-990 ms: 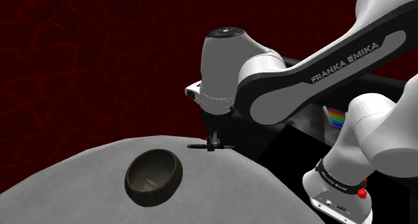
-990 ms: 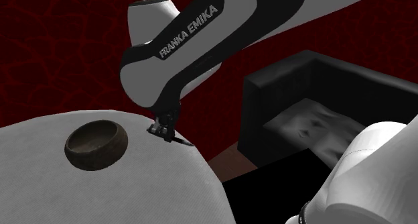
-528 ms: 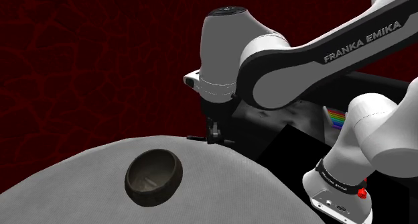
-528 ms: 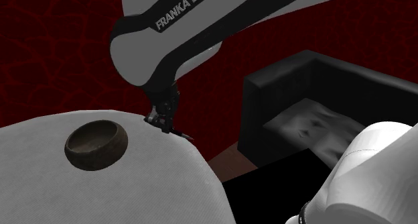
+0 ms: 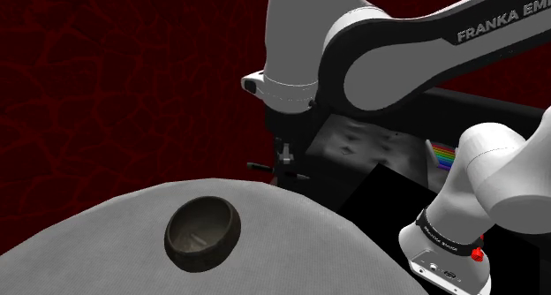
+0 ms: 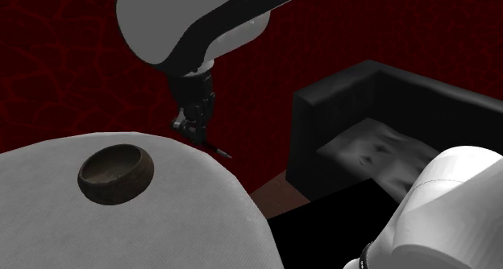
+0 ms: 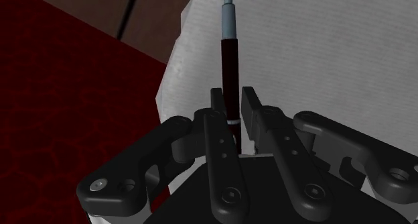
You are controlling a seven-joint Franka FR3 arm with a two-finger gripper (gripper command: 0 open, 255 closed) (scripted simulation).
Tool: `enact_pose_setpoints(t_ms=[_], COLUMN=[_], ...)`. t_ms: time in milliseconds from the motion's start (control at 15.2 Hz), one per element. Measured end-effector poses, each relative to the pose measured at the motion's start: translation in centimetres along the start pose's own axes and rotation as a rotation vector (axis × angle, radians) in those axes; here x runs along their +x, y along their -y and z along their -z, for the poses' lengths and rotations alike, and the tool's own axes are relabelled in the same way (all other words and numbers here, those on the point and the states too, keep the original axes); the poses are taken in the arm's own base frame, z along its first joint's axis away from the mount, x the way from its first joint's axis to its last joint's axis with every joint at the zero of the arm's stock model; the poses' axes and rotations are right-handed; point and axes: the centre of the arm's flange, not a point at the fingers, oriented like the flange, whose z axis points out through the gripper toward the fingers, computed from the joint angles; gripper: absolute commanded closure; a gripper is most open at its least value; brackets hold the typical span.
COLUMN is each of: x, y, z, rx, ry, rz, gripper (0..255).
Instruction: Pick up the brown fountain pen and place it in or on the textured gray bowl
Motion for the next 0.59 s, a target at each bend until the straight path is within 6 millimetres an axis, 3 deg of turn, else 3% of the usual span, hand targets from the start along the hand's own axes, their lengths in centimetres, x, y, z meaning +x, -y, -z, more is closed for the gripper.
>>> enact_pose_setpoints(t_ms=[594], x=[0.2], y=[0.0], z=[4.7], rx=[0.0], ry=[0.0], rz=[0.0], gripper=[255])
